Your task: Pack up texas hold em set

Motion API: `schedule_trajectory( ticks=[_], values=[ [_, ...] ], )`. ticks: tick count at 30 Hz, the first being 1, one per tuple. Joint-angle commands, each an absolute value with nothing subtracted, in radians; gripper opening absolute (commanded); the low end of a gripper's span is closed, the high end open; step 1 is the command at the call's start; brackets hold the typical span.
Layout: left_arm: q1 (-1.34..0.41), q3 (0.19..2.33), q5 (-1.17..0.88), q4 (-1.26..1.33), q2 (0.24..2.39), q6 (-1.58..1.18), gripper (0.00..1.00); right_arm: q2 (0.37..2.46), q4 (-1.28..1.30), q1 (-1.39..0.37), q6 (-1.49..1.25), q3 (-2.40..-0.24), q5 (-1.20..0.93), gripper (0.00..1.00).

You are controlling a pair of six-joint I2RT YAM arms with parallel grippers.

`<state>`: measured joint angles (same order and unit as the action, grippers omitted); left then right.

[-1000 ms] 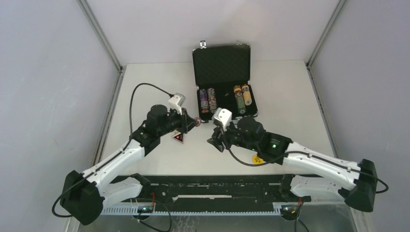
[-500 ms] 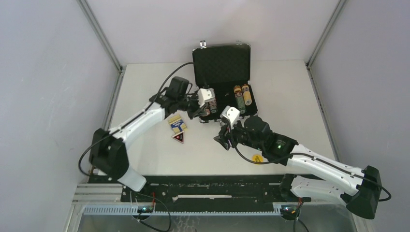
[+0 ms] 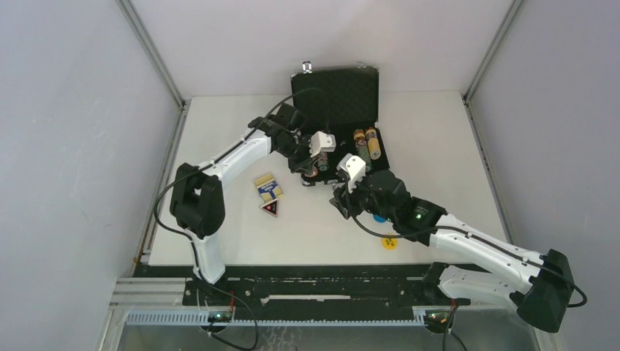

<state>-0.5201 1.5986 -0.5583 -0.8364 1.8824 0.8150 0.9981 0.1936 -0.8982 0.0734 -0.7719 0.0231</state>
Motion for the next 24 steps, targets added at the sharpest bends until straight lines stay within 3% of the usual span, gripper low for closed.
schedule_trajectory(
  ticks=[1, 24],
  values=[
    [-0.505, 1.631, -0.56, -0.805, 1.89, 0.831, 0.0, 1.025, 0.146, -0.886, 0.082, -0.772, 0.015, 0.6],
    [-0.5, 1.807, -0.527, -0.863, 2.087, 0.817, 0.0, 1.064, 0.125, -0.85, 0.069, -0.75, 0.004, 0.6]
  ],
)
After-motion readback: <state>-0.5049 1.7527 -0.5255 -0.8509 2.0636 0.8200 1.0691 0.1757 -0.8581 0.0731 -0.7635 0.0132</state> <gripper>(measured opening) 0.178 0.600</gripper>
